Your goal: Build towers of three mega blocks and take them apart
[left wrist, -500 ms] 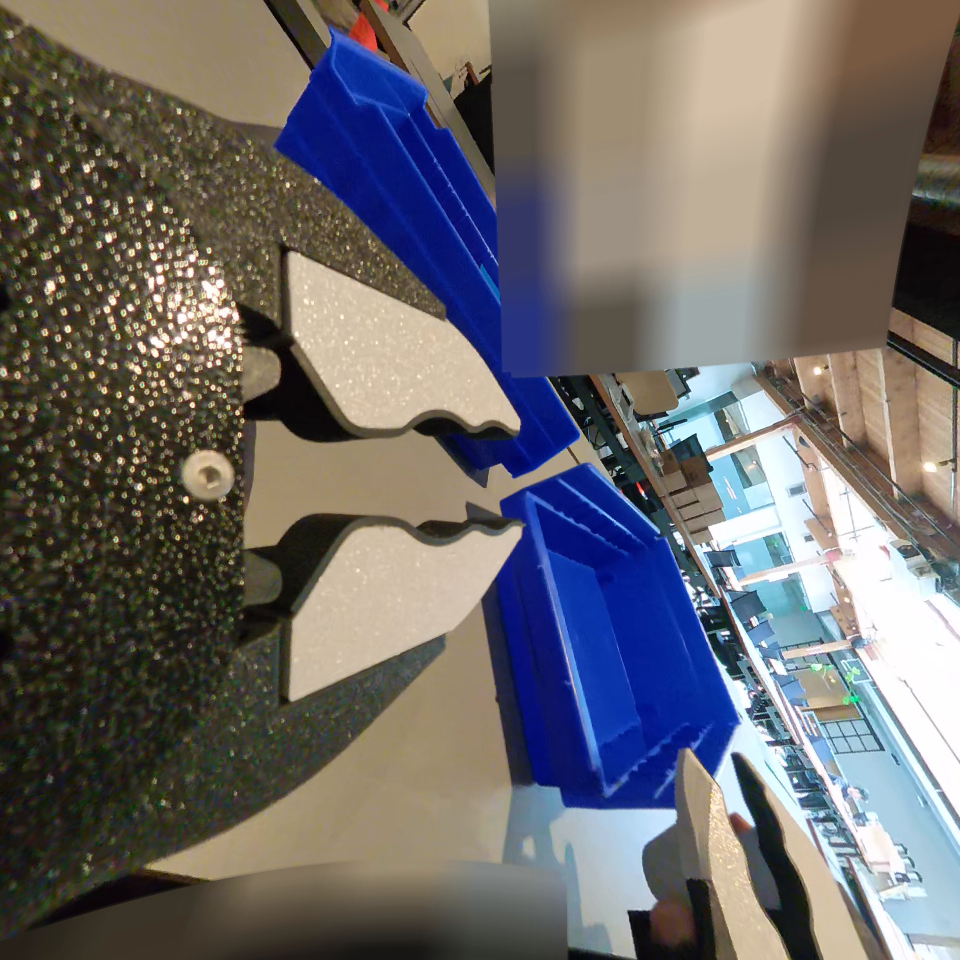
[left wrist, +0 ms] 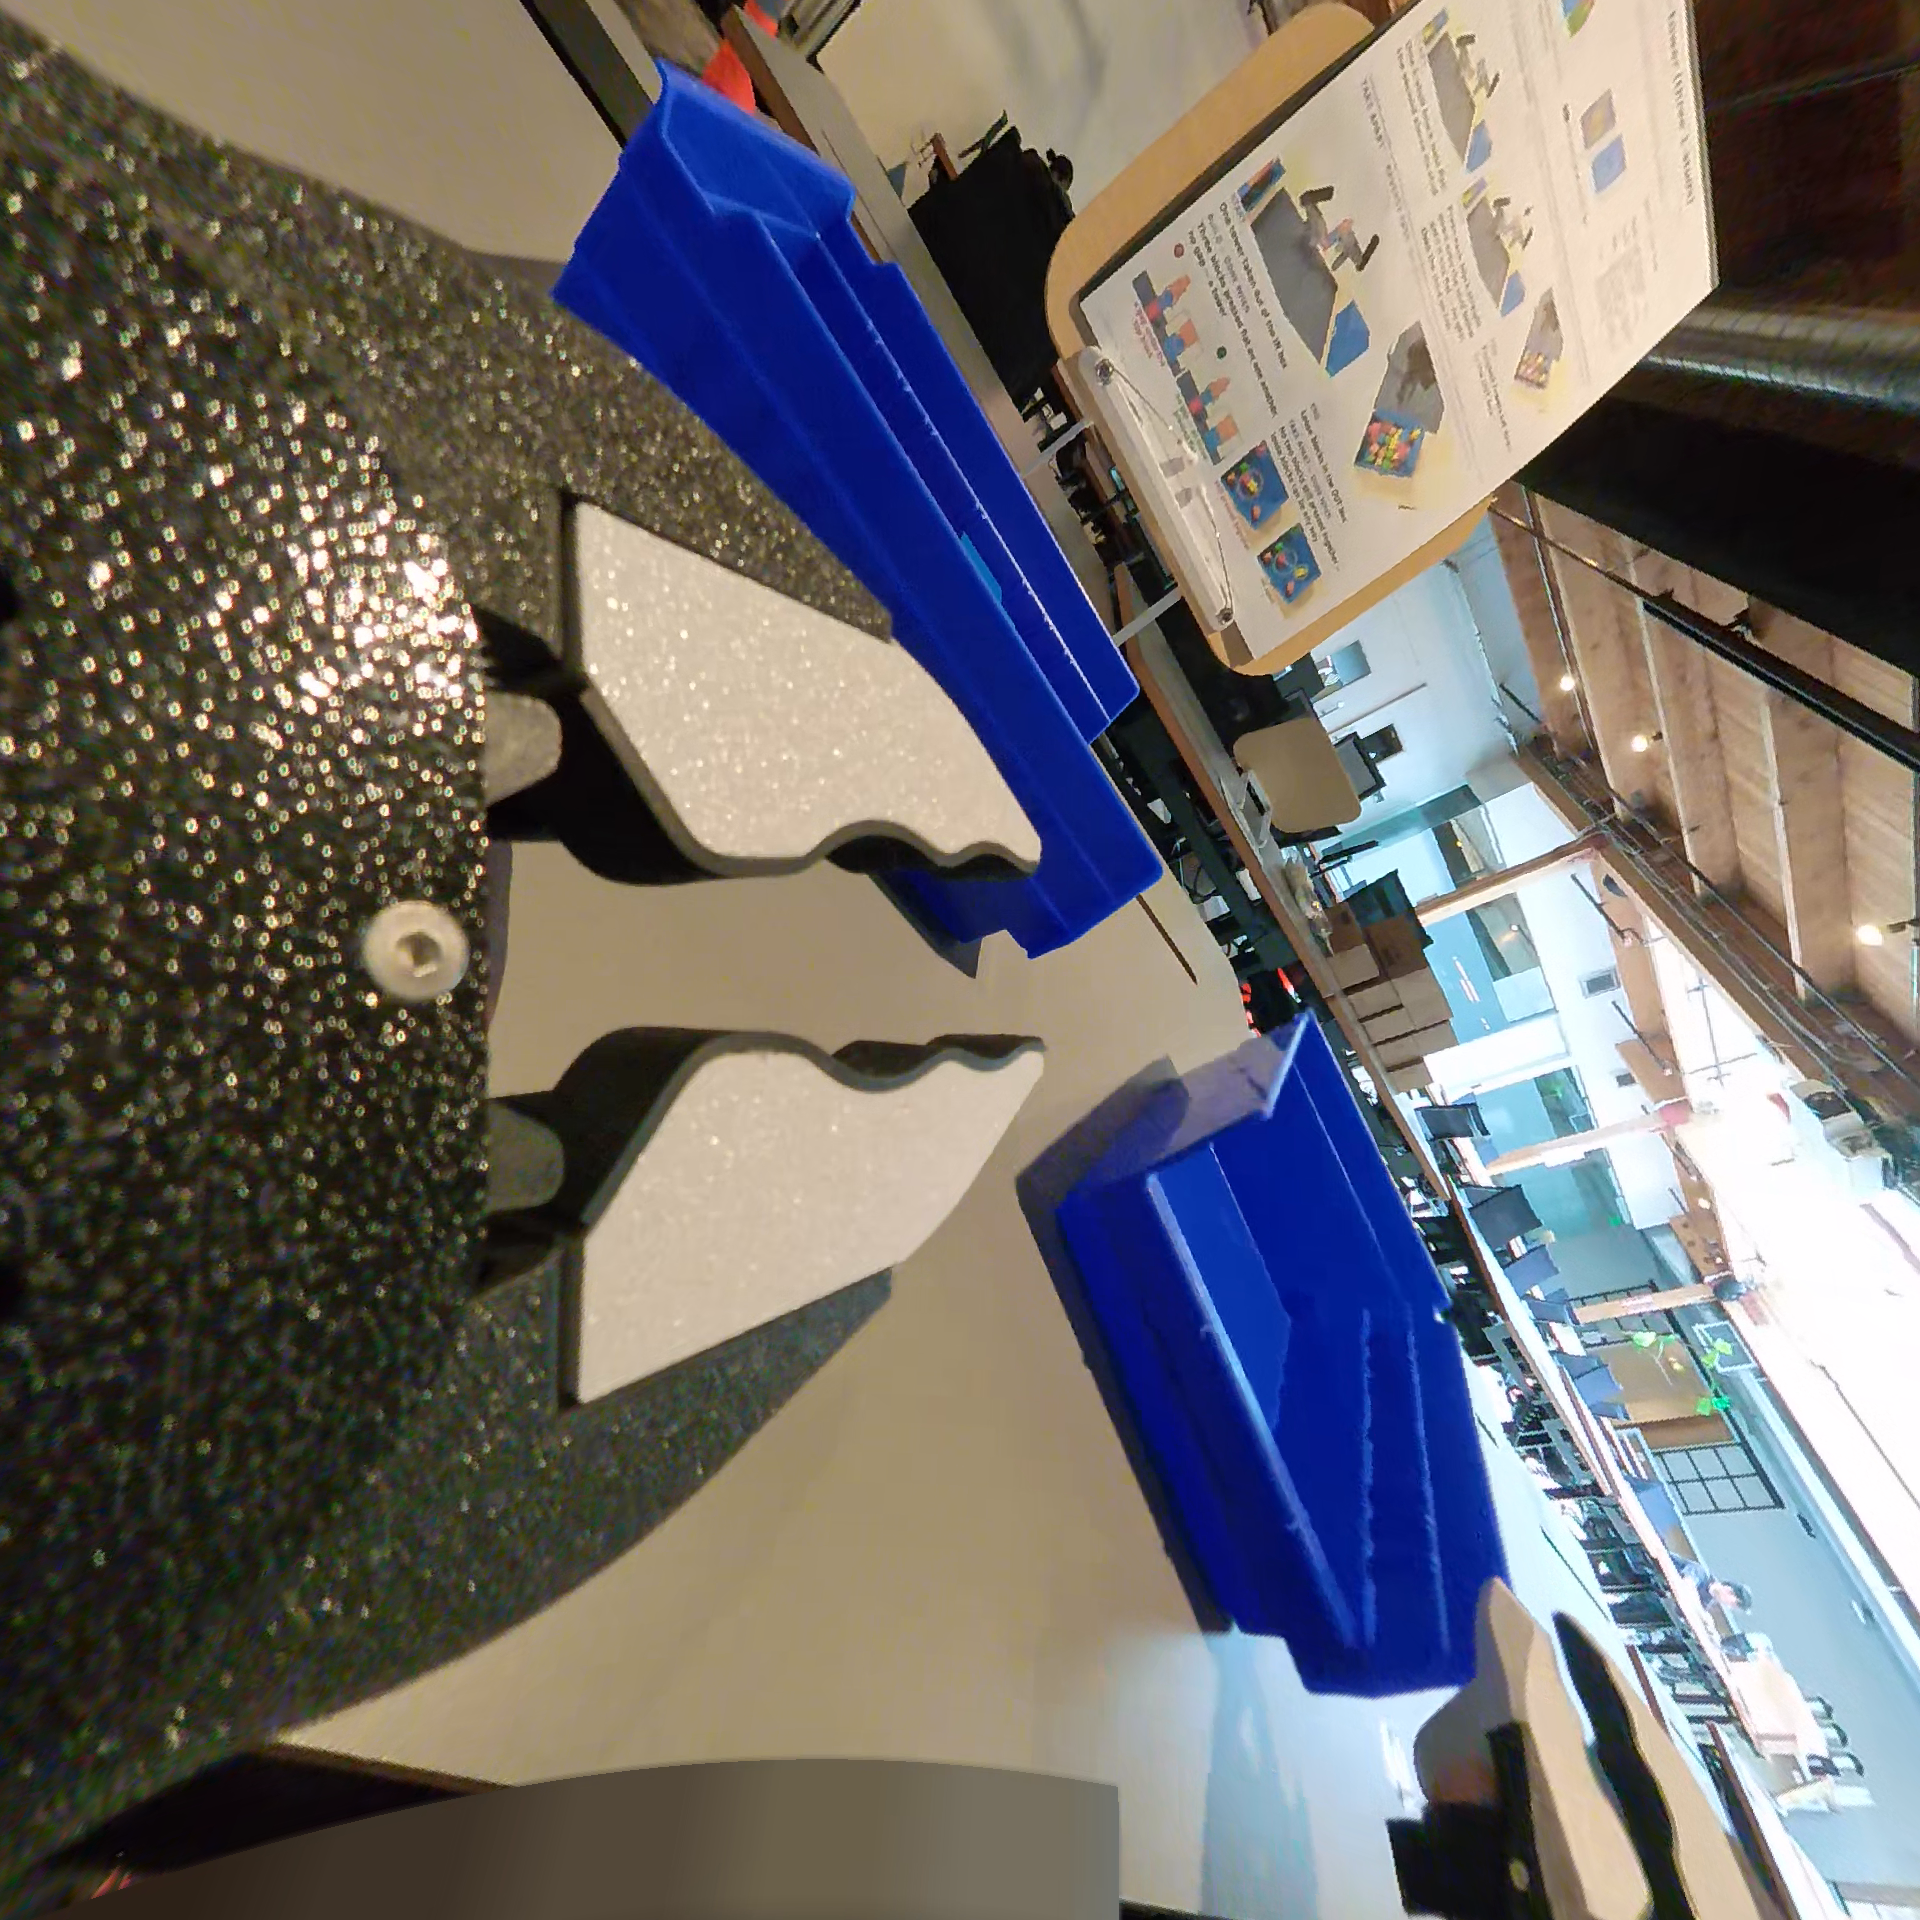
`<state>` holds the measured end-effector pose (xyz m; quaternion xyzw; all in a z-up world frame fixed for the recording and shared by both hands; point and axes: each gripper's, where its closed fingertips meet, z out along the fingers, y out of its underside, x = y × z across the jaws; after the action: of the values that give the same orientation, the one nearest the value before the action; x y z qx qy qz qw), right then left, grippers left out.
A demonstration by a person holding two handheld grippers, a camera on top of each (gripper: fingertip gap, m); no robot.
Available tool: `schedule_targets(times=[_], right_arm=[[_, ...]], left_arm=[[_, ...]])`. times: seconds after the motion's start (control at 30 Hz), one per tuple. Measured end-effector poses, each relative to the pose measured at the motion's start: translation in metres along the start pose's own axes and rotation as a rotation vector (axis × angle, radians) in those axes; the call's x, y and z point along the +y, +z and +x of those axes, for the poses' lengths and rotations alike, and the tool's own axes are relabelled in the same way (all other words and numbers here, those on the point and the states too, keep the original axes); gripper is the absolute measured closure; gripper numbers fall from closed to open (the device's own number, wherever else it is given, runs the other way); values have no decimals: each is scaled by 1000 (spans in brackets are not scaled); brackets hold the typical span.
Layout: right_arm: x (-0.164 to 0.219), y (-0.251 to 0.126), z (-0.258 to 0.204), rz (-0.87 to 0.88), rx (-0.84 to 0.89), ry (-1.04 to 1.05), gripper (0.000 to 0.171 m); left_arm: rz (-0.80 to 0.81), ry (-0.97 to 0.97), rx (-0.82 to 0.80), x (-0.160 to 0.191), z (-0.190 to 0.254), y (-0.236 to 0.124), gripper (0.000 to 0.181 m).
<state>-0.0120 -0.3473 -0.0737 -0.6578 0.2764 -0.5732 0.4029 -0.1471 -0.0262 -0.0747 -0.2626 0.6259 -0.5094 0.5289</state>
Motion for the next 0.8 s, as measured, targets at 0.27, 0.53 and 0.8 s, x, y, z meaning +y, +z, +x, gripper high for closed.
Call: schedule_targets(times=[0.27, 0.53, 0.8], right_arm=[[-17, -9, -12, 83, -90, 47, 144], [13, 4, -23, -38, -138, -49, 146], [33, 17, 14, -66, 27, -11, 146]], left_arm=[[-6, 4, 1, 1, 0, 1, 153], [-3, 9, 2, 0, 1, 1, 154], [-10, 20, 6, 1, 3, 1, 154]])
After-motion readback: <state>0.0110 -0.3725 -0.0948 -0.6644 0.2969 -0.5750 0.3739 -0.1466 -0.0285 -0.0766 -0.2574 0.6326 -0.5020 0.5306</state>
